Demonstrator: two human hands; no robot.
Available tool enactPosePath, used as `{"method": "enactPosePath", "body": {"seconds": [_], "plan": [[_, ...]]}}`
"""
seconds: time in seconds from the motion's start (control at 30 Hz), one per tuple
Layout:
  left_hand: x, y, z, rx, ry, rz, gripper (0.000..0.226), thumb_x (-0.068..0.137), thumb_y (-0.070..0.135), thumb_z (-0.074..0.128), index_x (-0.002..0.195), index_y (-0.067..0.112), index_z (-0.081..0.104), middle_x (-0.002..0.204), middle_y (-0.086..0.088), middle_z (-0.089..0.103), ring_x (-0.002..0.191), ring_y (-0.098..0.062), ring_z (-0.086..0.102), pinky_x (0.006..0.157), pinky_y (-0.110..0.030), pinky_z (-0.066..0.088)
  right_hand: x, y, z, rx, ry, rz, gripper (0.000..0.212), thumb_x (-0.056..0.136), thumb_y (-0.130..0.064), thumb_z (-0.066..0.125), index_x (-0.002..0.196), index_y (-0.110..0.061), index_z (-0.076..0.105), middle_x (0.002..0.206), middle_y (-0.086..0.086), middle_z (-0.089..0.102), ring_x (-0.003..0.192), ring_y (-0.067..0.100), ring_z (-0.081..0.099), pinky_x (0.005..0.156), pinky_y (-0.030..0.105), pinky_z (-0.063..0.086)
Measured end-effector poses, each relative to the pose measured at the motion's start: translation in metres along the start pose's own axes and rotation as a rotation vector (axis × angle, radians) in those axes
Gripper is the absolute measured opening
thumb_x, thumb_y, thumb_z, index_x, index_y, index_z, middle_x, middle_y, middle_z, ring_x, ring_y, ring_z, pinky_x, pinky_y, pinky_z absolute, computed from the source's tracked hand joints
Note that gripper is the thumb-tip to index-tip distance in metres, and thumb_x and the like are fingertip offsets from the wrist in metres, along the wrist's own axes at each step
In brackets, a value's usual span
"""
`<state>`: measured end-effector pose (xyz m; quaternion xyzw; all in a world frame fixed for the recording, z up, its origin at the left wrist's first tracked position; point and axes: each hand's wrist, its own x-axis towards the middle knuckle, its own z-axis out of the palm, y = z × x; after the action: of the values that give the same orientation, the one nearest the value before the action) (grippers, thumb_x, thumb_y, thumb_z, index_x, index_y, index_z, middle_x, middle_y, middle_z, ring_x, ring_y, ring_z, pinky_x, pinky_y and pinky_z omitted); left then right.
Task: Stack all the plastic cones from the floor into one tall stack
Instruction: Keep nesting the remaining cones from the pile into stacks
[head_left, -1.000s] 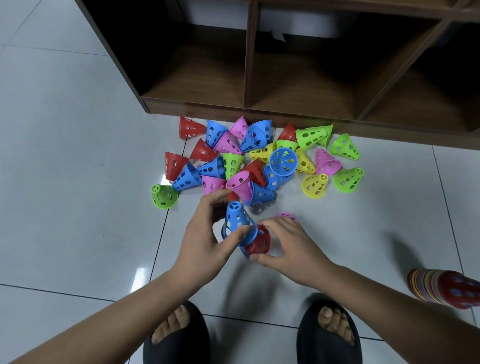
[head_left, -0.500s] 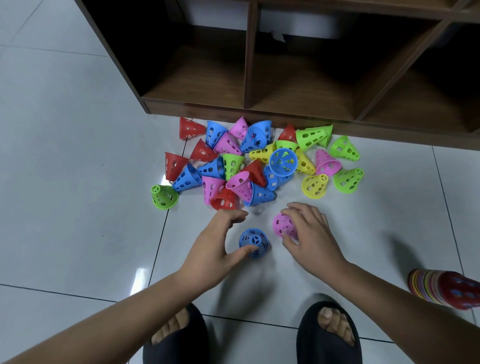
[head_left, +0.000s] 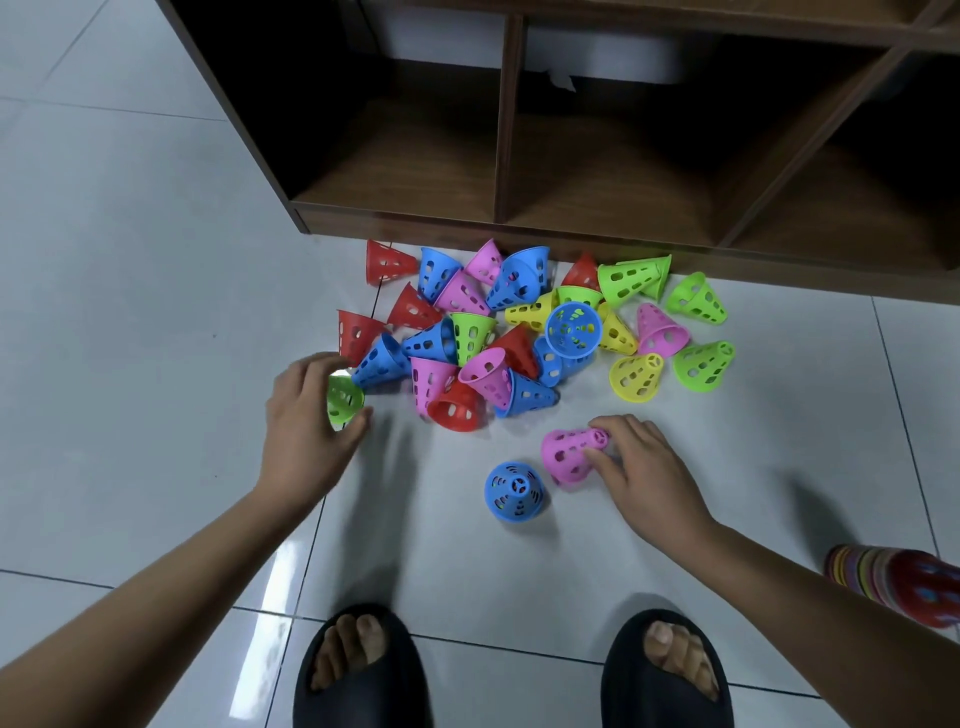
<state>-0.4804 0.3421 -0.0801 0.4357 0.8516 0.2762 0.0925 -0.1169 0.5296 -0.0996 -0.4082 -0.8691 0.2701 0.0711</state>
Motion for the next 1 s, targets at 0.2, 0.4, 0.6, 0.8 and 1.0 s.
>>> {"method": "enactPosePath", "body": {"seconds": [0.2,0.4,0.6,0.8,1.0], "plan": [[0.007,-0.027,0.006,0.043,-0.091,-0.052,0.049,0.09,0.025,0.082,0.133,0.023,0.06,0.137,0.0,0.064,0.124,-0.03,0.058,0.101,-0.047,0.049,0.003,-0.005,-0.004,0.02,0.018,-0.027,0.011,0.104,-0.028,0.06,0.116,-0.027,0.059,0.103,-0.014,0.06,0.096,0.019,0.051,0.08,0.045,0.051],[-0.011,-0.035,0.018,0.008,-0.17,-0.108,0.047,0.088,0.017,0.085,0.13,0.024,0.064,0.122,0.003,0.07,0.106,-0.024,0.067,0.09,-0.039,0.055,0.01,-0.013,0.001,-0.065,-0.061,-0.091,0.023,0.1,-0.034,0.063,0.121,-0.029,0.06,0.109,-0.008,0.057,0.101,0.021,0.053,0.086,0.042,0.051],[-0.032,-0.035,0.024,-0.064,-0.215,-0.121,0.045,0.085,0.024,0.089,0.123,0.032,0.066,0.114,0.013,0.071,0.099,-0.016,0.068,0.09,-0.042,0.06,0.016,-0.014,0.008,-0.128,-0.145,-0.081,0.041,0.098,-0.045,0.062,0.137,-0.032,0.056,0.115,-0.005,0.055,0.108,0.023,0.055,0.09,0.042,0.053],[-0.034,-0.007,0.017,-0.097,-0.199,-0.072,0.046,0.086,0.042,0.087,0.128,0.04,0.068,0.112,0.016,0.073,0.091,-0.016,0.067,0.08,-0.037,0.057,0.024,-0.019,0.011,-0.047,-0.203,-0.192,0.047,0.1,-0.038,0.068,0.145,-0.034,0.056,0.136,-0.012,0.054,0.123,0.016,0.052,0.105,0.031,0.046],[-0.033,0.044,0.011,-0.193,-0.245,0.094,0.049,0.089,0.058,0.079,0.132,0.044,0.063,0.118,0.02,0.071,0.099,-0.01,0.067,0.085,-0.037,0.057,0.026,-0.016,0.016,-0.008,-0.239,-0.085,0.048,0.1,-0.024,0.067,0.146,-0.025,0.055,0.129,-0.002,0.065,0.124,0.021,0.054,0.103,0.038,0.048]]}}
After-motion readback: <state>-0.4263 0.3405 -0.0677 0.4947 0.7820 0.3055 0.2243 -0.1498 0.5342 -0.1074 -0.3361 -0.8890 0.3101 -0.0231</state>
